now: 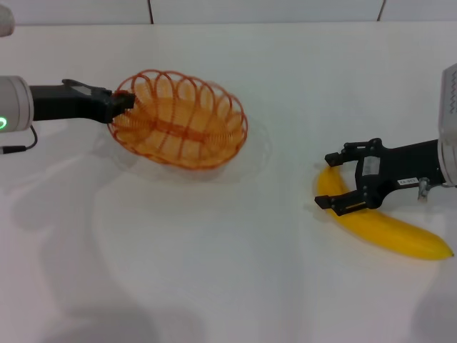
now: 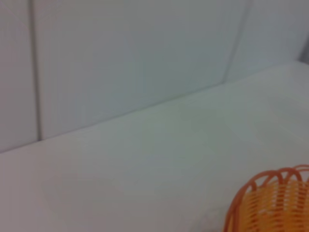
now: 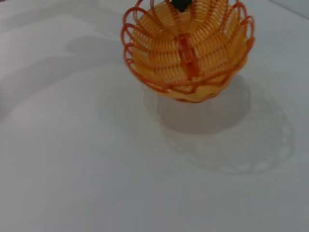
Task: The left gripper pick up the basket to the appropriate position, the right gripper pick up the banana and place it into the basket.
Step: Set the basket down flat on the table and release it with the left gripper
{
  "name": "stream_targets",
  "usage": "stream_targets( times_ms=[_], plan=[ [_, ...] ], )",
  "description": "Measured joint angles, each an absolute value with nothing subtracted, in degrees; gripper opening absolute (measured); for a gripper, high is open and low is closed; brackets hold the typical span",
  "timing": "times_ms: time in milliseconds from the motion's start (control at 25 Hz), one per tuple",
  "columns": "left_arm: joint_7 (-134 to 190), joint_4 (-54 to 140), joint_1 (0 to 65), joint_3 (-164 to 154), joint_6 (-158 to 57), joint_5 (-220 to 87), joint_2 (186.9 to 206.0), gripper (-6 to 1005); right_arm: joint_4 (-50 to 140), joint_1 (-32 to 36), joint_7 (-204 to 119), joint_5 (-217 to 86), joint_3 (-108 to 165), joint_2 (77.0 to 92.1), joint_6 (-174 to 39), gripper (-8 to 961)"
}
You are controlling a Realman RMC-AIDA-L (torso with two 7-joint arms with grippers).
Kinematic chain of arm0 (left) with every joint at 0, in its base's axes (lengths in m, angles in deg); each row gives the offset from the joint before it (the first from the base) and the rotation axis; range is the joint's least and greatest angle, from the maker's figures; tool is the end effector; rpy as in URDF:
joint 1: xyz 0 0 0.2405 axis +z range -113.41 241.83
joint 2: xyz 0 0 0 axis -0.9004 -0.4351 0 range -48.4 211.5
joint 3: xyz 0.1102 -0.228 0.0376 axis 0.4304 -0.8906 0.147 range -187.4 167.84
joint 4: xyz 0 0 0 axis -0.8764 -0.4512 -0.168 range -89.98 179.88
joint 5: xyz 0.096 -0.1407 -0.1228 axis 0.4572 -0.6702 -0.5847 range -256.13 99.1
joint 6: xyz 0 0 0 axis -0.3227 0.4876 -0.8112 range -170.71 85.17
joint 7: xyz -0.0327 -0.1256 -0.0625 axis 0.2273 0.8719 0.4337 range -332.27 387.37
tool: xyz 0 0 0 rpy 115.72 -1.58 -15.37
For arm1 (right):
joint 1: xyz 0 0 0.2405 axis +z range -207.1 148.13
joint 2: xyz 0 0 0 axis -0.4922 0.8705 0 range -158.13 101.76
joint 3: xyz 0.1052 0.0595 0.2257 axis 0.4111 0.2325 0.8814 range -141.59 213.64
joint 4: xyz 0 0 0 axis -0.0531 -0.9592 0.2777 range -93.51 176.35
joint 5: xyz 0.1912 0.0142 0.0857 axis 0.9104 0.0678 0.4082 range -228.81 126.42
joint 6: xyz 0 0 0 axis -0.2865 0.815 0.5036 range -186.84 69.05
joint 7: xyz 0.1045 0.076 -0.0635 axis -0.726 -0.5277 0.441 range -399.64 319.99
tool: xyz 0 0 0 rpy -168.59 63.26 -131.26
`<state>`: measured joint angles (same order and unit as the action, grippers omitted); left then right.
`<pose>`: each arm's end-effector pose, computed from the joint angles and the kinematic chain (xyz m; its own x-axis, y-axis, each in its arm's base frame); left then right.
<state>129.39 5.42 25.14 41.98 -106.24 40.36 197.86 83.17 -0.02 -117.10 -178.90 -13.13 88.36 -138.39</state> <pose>-0.2427 0.4151 0.0065 0.7889 0.4937 0.3658 0.6102 -0.6996 -0.3717 0.3018 0.3351 0.0001 0.9490 -0.2950 -0.1111 -0.3144 -0.9113 -0.2657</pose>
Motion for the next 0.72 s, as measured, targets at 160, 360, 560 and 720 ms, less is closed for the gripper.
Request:
stream_targets(
  times_ms=[160,360,560,720],
  plan=[
    [128.9,9.7,25.5,41.9,-101.8,37.2,197.87,64,83.2,0.0,-117.4,-178.9,-13.8,88.36,-138.4,893],
    [128.9,12.8,25.7,42.0,-98.2,35.2,197.95,64,83.5,0.1,-118.6,-179.0,-14.7,88.33,-138.3,893],
    [129.3,13.3,26.1,42.2,-98.2,34.8,197.99,65,83.4,0.8,-118.7,-179.0,-15.3,88.33,-138.3,893],
    [129.3,14.5,26.5,41.9,-98.1,34.7,198.0,65,83.2,1.4,-119.1,-179.0,-16.6,88.35,-138.3,892]
  ],
)
